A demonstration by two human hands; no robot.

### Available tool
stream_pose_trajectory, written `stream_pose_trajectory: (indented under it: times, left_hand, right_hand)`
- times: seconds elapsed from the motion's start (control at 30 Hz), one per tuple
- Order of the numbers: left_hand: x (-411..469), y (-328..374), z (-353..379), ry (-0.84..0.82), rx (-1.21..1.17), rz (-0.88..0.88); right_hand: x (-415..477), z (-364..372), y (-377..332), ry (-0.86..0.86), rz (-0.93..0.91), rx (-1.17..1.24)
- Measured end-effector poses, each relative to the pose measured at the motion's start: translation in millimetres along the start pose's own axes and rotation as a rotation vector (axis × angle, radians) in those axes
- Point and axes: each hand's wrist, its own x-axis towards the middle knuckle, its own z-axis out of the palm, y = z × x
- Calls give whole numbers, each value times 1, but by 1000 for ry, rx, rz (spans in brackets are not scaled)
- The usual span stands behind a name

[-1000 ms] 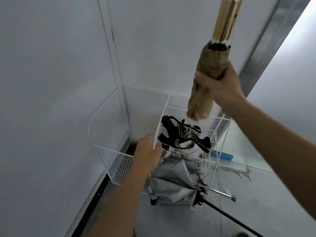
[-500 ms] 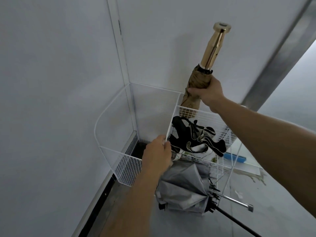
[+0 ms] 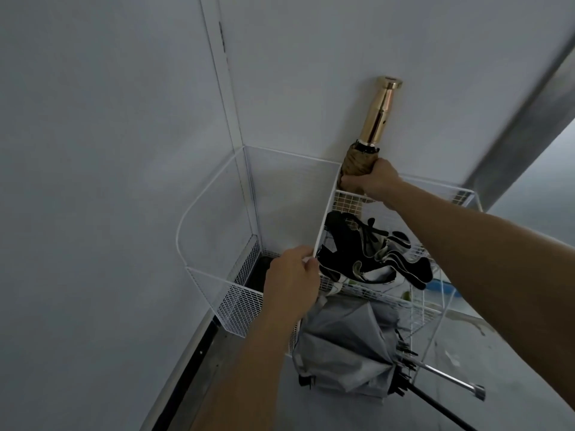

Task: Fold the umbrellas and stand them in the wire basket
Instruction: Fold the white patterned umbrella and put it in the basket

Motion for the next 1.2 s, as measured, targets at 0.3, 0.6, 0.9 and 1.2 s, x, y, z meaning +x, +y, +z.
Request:
stream_pose_trajectory:
  times: [0.3,0.6,0.9,1.2]
  left_hand:
    - [-4,4,-3,22,-19,5]
    - [-5,6,-5,19,0,-3]
    - [-8,8,-1,39,16,-14]
    - [-6,4,-1,50,-20,-10]
  right_hand:
    - [-1,-3,-4,-58,30,-124]
    - [-35,-25,-20,38,39,-268]
    - [-113,-22,50,-126,-184,-565]
    - [-99,41,59,-83,-139,-654]
